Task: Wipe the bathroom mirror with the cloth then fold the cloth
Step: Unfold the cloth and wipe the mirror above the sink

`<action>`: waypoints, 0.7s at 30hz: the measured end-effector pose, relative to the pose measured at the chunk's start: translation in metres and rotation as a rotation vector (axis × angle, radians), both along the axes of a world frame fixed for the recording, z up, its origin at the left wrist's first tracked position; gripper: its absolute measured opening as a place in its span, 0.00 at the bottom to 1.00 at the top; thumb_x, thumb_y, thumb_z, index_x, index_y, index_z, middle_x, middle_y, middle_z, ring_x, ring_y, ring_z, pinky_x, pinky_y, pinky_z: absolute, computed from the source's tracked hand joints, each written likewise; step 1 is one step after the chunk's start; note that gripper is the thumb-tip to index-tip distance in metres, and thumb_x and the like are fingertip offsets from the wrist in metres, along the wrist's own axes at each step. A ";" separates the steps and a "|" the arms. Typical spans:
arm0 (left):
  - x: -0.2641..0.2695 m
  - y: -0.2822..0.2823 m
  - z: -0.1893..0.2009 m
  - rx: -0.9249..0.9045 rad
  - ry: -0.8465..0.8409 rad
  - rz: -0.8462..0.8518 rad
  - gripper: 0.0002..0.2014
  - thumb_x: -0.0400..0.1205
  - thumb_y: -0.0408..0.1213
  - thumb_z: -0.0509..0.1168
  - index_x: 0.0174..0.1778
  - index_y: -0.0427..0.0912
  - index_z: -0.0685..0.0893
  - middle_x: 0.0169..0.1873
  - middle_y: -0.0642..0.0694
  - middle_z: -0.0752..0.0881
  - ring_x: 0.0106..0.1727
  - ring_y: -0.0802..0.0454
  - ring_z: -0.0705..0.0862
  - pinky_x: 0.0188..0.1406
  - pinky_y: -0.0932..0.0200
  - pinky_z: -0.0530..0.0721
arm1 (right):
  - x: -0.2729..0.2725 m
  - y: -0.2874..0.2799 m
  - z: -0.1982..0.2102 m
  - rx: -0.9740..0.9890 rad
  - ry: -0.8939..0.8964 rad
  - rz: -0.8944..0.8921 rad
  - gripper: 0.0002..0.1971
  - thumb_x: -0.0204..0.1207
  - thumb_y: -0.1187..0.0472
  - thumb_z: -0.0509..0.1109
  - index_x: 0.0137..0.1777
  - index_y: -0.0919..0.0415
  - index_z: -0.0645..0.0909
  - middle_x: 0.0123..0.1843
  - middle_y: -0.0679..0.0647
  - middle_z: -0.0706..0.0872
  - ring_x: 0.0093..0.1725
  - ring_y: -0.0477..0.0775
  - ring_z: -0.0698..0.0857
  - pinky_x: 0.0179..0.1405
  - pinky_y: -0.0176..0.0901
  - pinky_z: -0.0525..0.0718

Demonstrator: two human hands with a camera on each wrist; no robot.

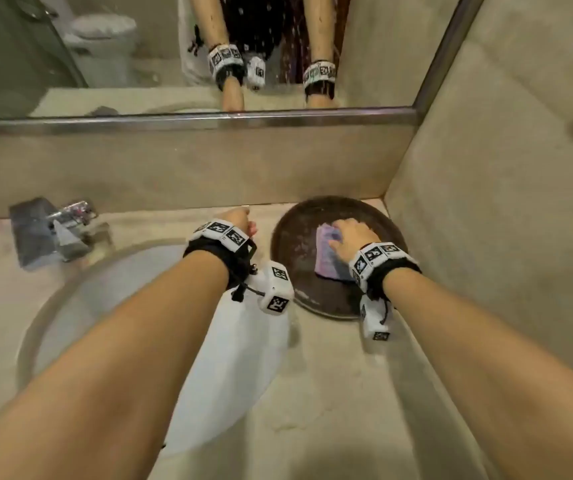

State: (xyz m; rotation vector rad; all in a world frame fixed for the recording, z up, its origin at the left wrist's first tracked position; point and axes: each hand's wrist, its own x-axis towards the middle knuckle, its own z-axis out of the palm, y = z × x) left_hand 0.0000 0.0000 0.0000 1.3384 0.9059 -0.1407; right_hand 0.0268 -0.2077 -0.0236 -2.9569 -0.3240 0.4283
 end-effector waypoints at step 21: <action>0.005 -0.013 0.061 0.165 -0.192 -0.421 0.06 0.81 0.31 0.65 0.52 0.41 0.77 0.36 0.49 0.81 0.34 0.58 0.78 0.31 0.65 0.75 | 0.017 0.009 0.086 0.183 -0.082 -0.144 0.04 0.82 0.60 0.58 0.54 0.58 0.71 0.53 0.64 0.84 0.49 0.65 0.83 0.47 0.50 0.81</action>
